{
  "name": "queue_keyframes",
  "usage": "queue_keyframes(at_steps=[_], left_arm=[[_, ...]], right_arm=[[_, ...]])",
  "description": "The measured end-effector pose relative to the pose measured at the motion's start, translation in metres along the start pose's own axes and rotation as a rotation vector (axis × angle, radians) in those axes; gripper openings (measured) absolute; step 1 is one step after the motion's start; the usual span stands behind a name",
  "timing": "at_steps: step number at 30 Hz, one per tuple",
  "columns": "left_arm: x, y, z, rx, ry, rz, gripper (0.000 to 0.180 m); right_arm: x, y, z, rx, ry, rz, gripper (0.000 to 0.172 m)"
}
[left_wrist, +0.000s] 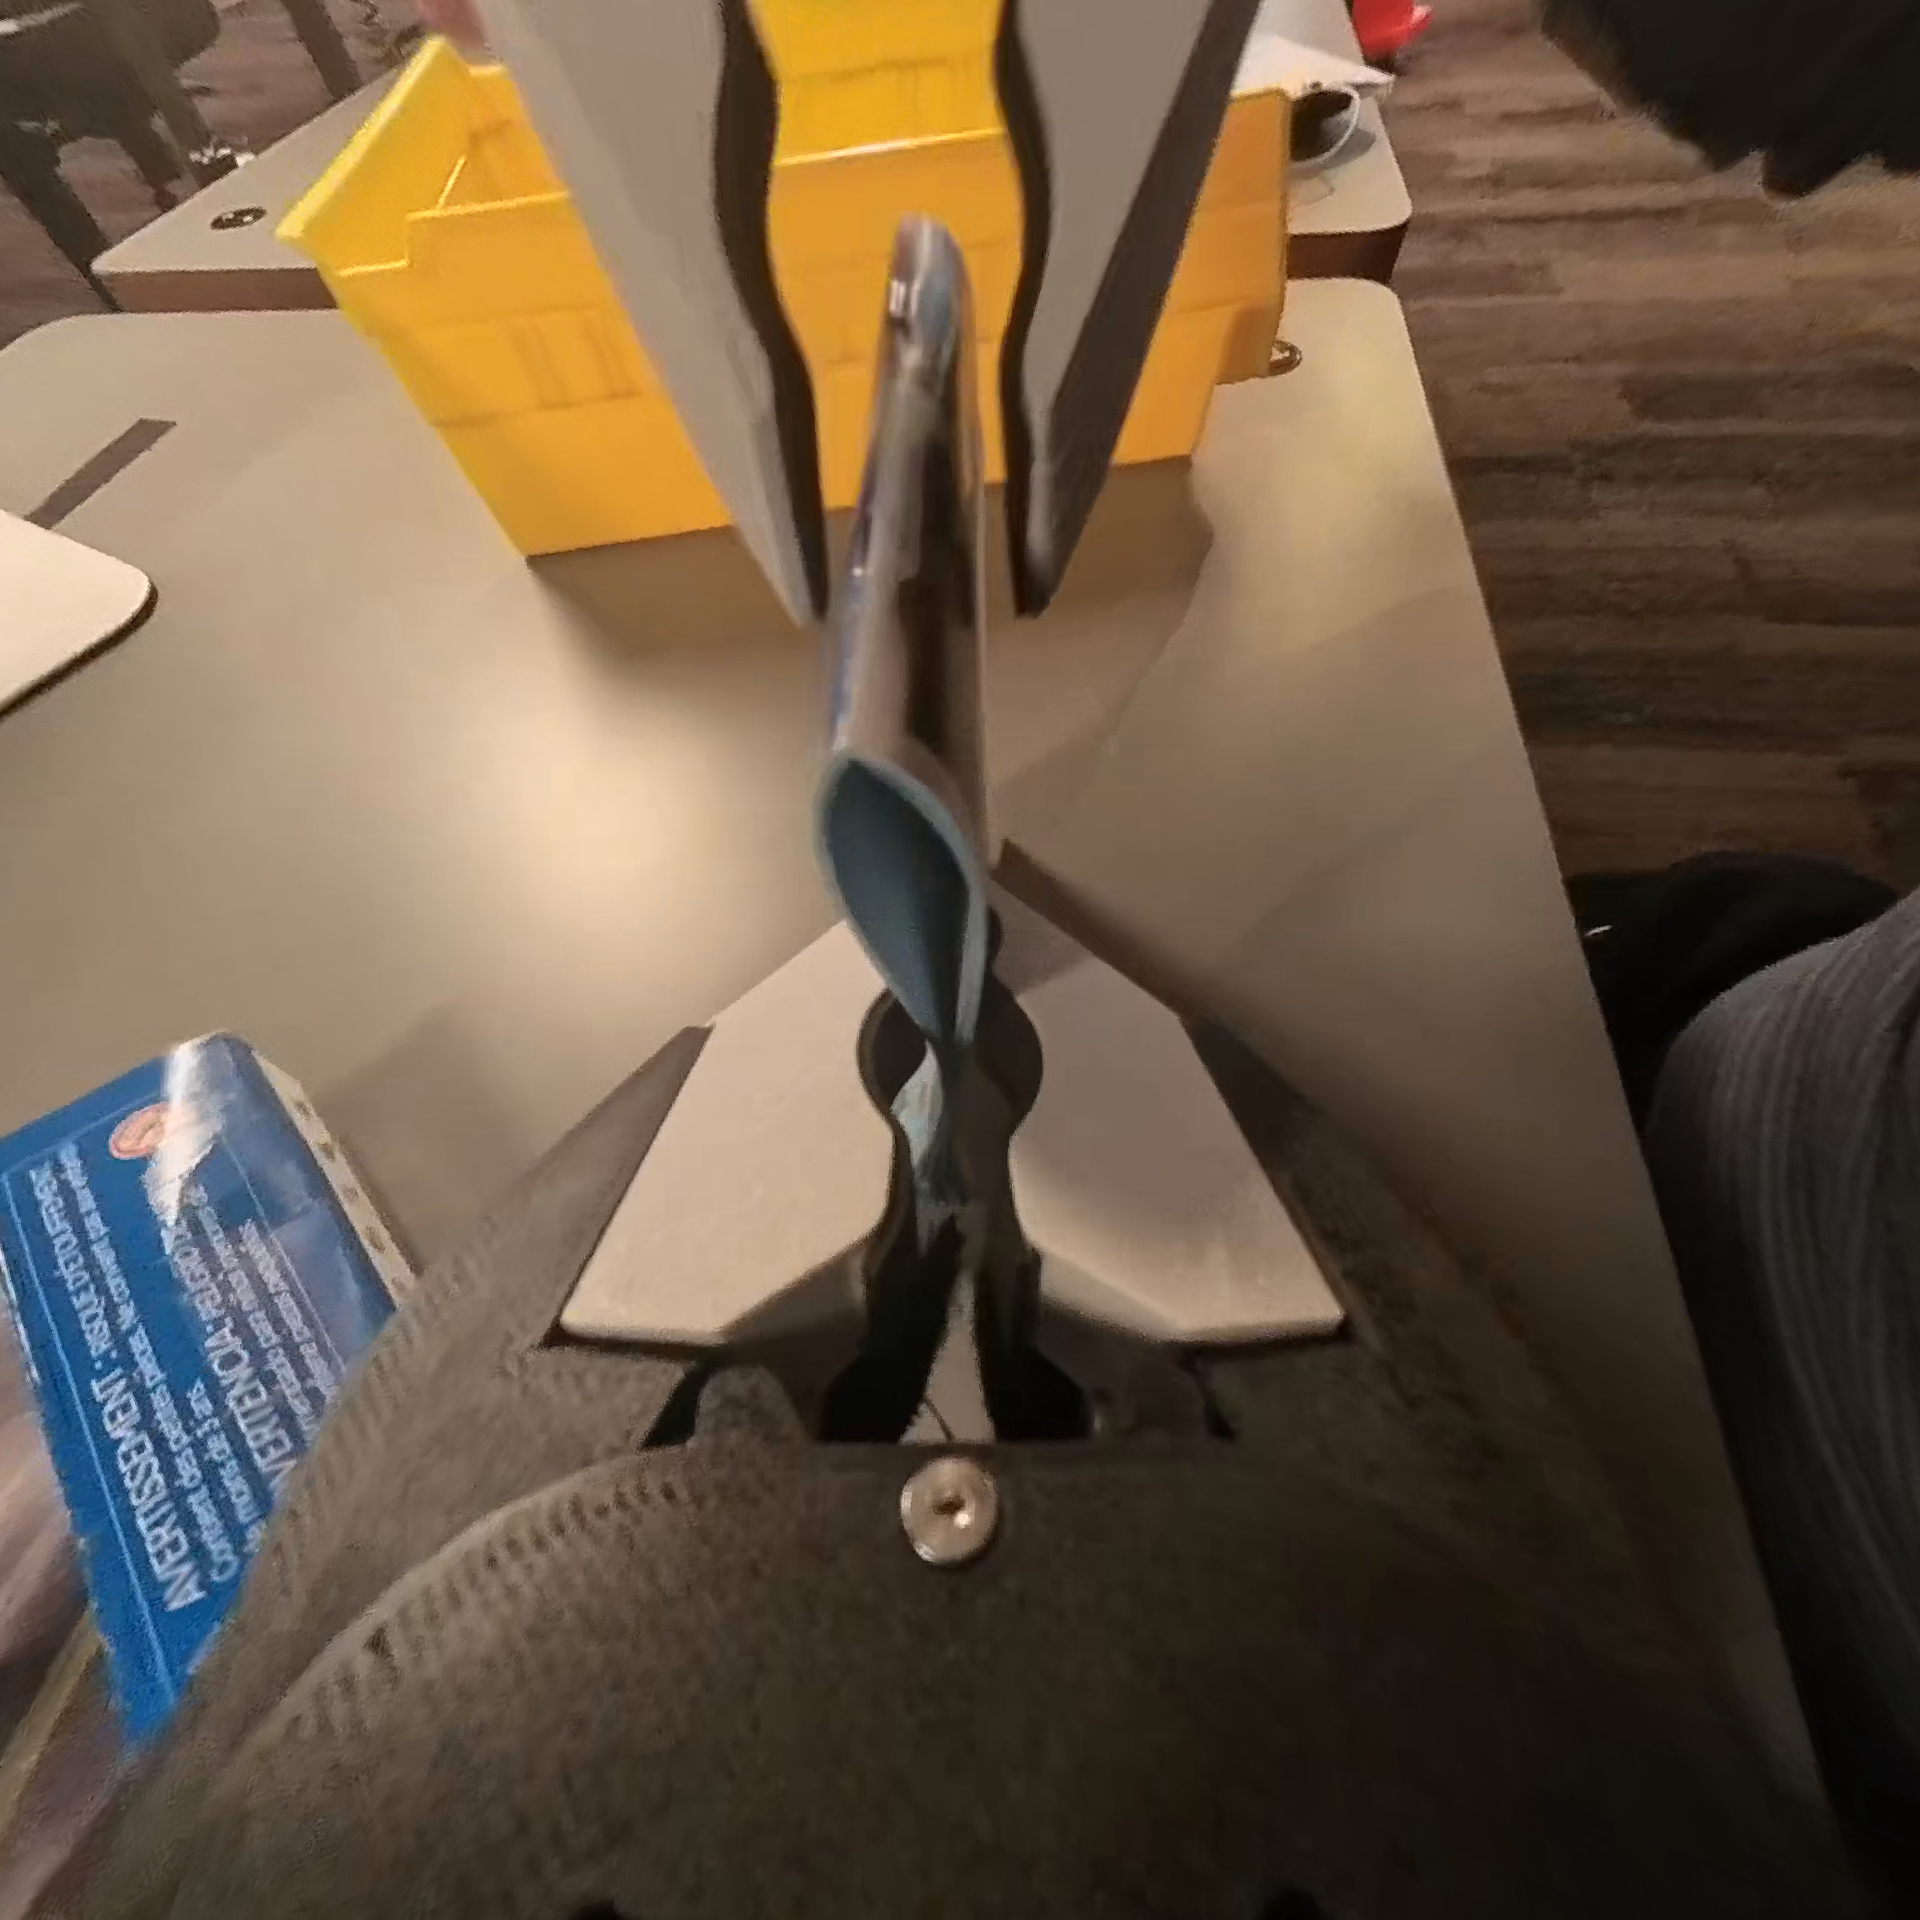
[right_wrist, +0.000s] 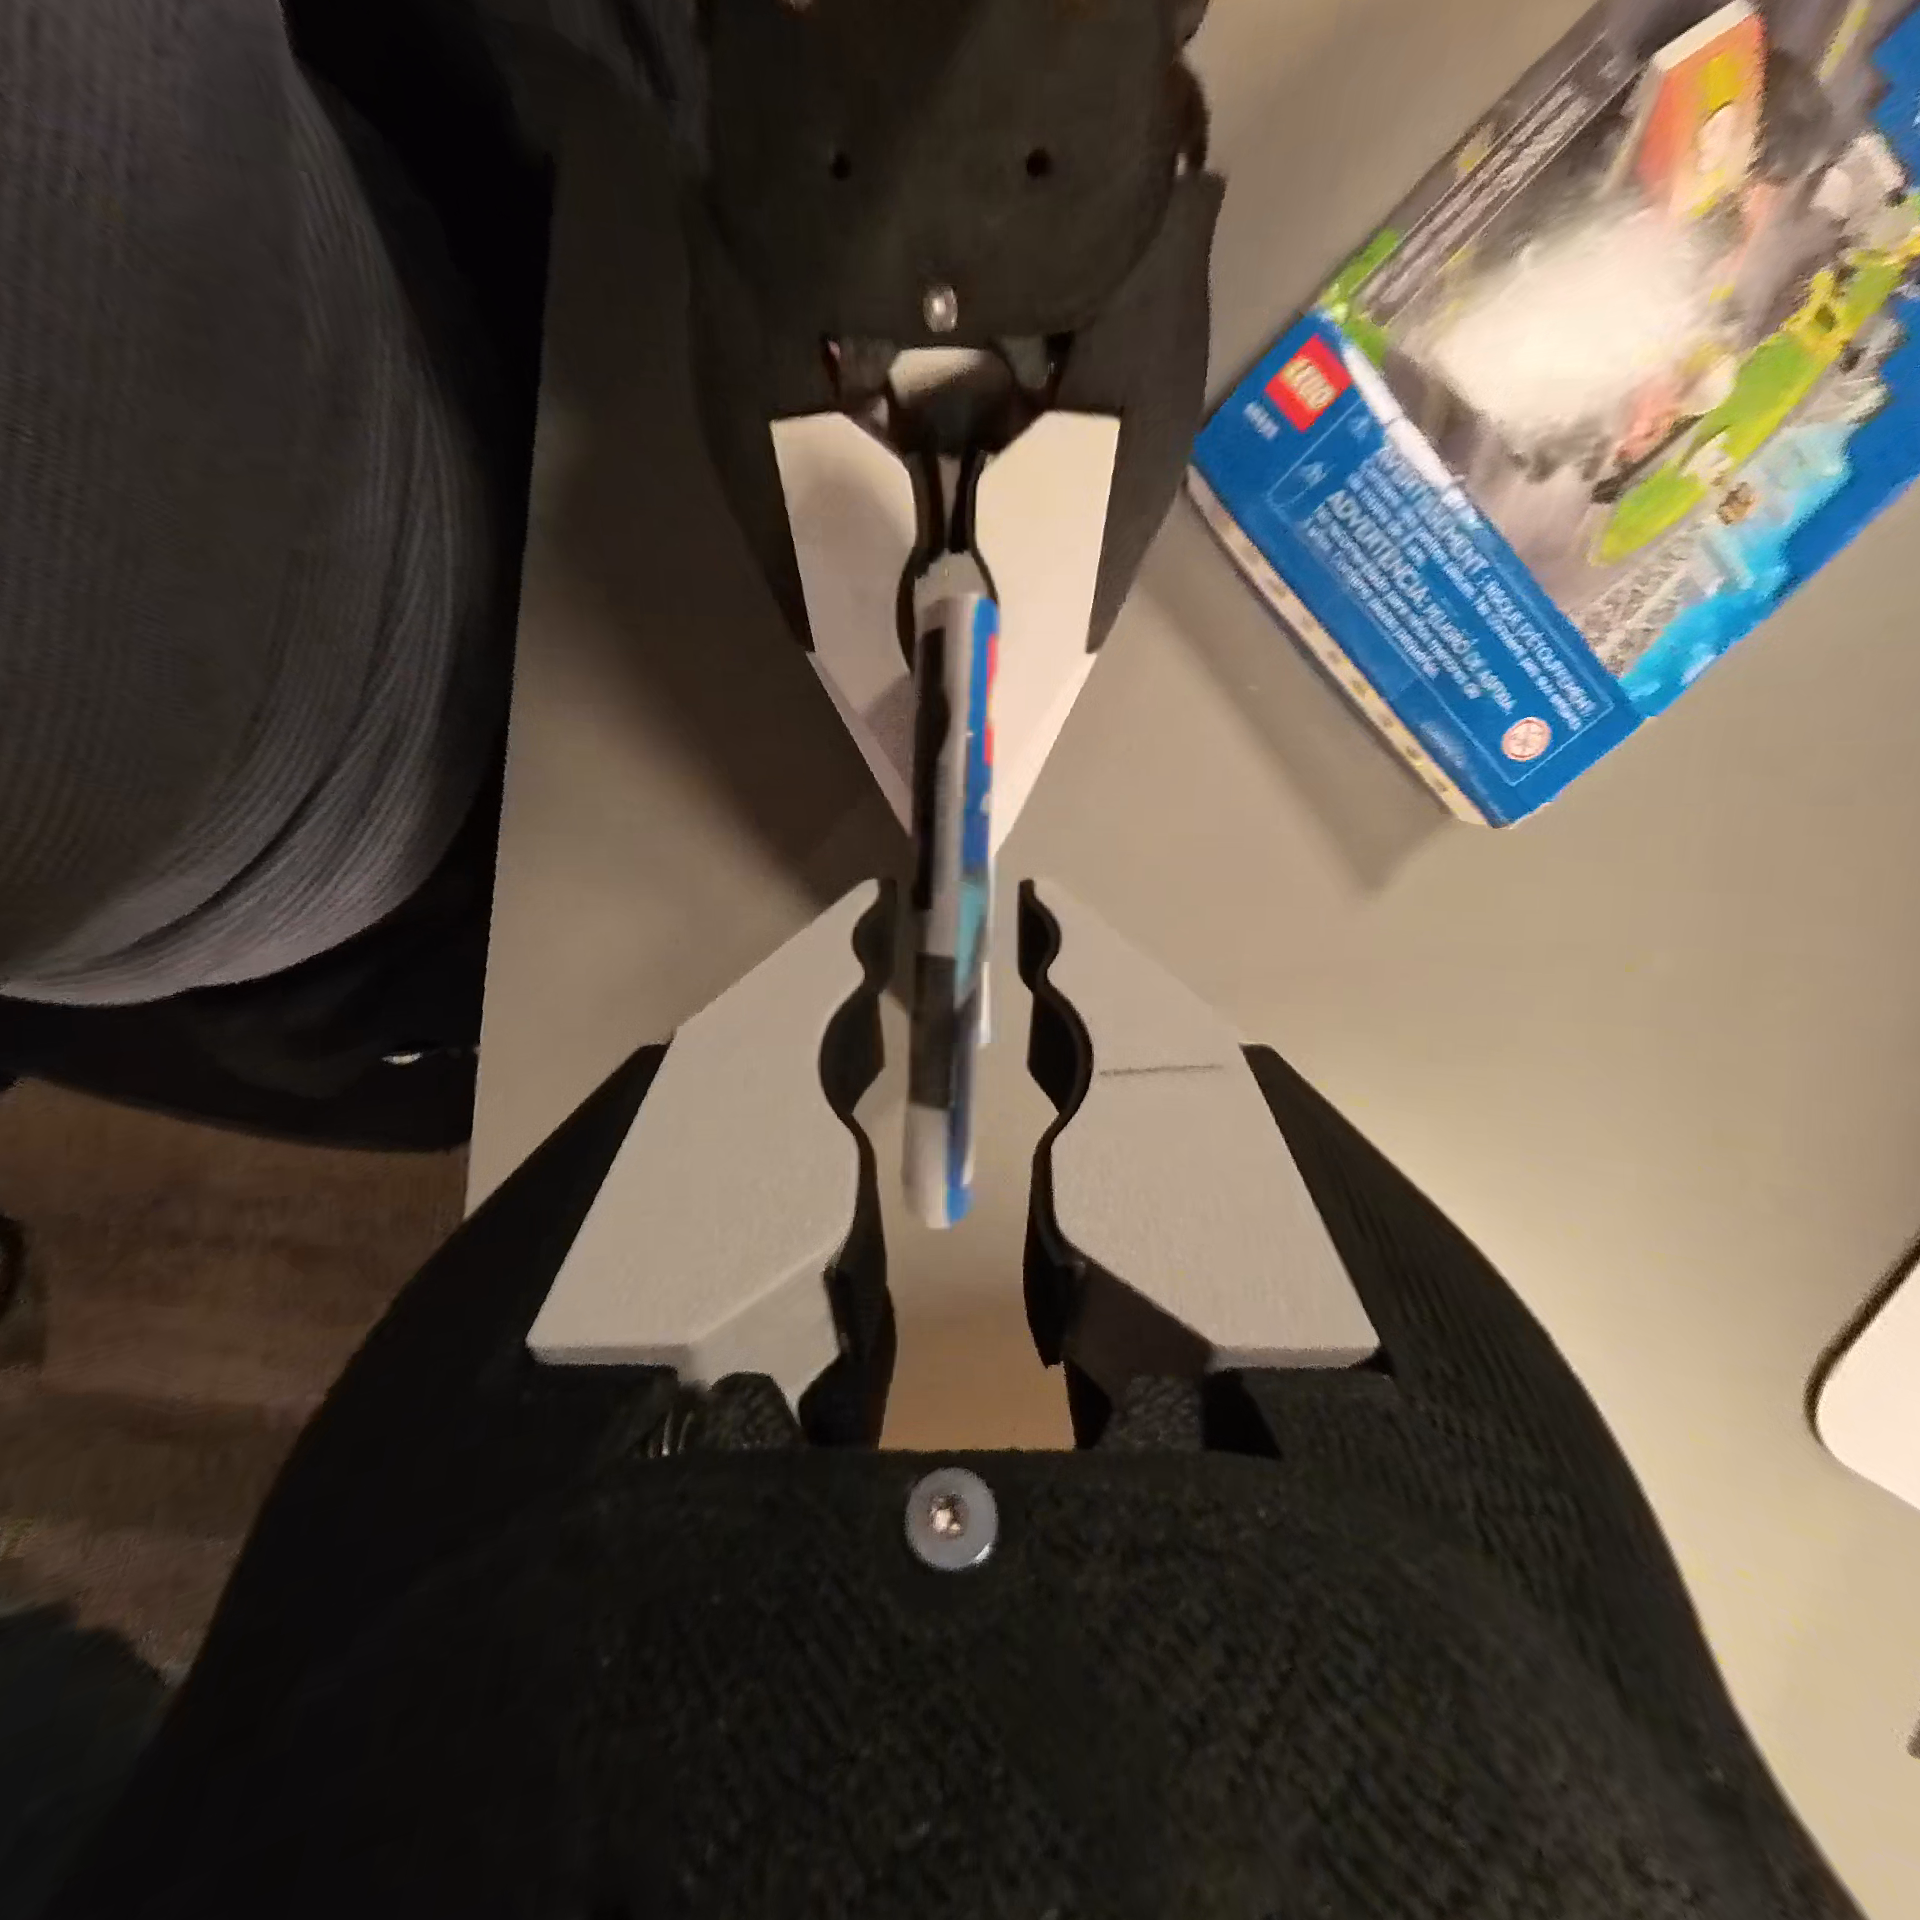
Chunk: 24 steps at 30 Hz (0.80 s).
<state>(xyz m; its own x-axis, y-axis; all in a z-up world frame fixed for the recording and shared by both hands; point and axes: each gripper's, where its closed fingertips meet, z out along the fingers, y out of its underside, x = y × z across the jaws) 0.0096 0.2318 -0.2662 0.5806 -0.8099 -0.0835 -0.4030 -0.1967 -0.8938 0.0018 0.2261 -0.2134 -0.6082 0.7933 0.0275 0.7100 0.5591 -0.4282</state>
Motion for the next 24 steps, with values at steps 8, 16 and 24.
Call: queue_keyframes(at_steps=[8, 16, 24], left_arm=[[-0.029, 0.0, -0.038, -0.06, -0.337, 0.239, 0.065], [-0.086, 0.055, -0.096, -0.436, -0.571, 0.535, 0.074], [-0.096, 0.085, -0.102, -0.752, -0.484, 0.927, 0.067]], right_arm=[[0.024, -0.003, -0.015, -0.01, 0.324, -0.131, 0.0], [0.042, 0.013, -0.053, 0.026, 0.725, -0.212, 0.0], [0.039, 0.018, -0.046, 0.076, 0.761, -0.217, 0.0]])
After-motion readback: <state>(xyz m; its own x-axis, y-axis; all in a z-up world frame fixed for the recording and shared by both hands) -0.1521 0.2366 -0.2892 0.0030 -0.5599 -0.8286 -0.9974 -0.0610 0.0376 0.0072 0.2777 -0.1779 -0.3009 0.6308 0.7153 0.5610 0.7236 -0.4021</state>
